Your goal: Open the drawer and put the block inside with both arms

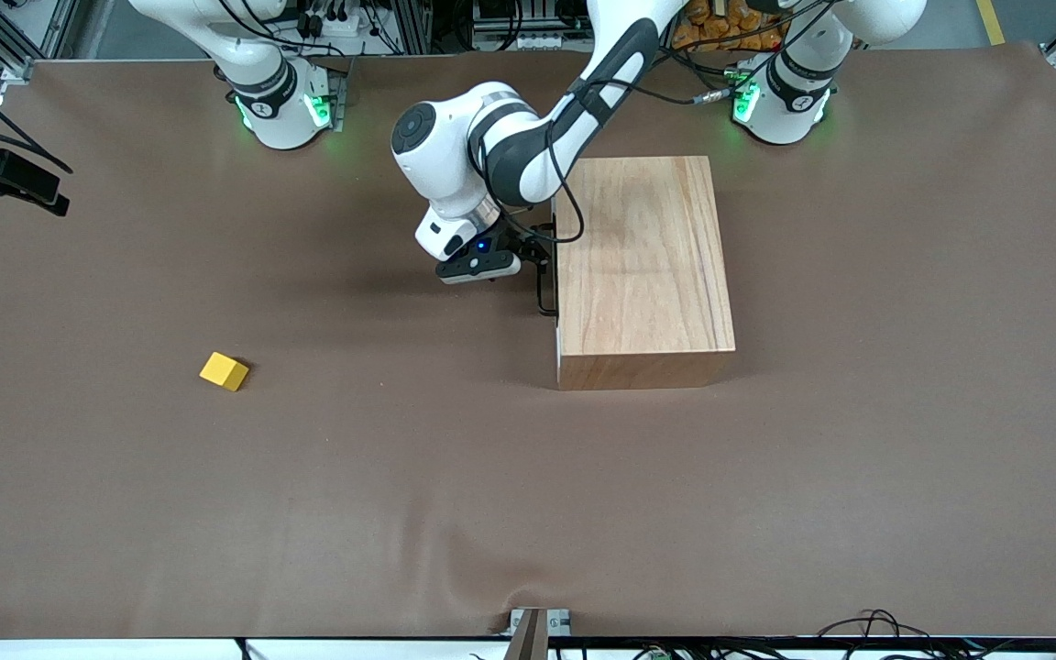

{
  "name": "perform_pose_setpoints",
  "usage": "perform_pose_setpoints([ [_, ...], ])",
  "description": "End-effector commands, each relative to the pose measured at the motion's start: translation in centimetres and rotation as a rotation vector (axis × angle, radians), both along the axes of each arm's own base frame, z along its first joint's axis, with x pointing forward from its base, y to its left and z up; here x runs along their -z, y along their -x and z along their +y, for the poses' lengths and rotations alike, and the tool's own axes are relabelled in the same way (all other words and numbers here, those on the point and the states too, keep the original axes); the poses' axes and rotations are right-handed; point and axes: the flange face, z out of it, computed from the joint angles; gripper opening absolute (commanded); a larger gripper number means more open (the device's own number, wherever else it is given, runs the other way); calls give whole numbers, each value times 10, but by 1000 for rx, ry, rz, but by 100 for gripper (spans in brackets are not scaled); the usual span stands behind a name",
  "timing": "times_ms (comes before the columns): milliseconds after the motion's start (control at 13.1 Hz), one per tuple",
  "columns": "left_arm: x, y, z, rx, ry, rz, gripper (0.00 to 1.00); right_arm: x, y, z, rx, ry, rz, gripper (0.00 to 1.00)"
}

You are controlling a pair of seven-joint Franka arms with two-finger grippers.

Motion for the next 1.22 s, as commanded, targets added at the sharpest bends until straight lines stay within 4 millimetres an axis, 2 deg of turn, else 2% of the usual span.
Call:
perform_pose_setpoints([
  [0, 1, -7, -7, 34, 22, -37, 100, -2, 7, -3, 8, -13, -1, 100],
  [1143, -16, 0, -26, 36, 116, -70, 100, -2, 7, -2, 8, -13, -1, 100],
])
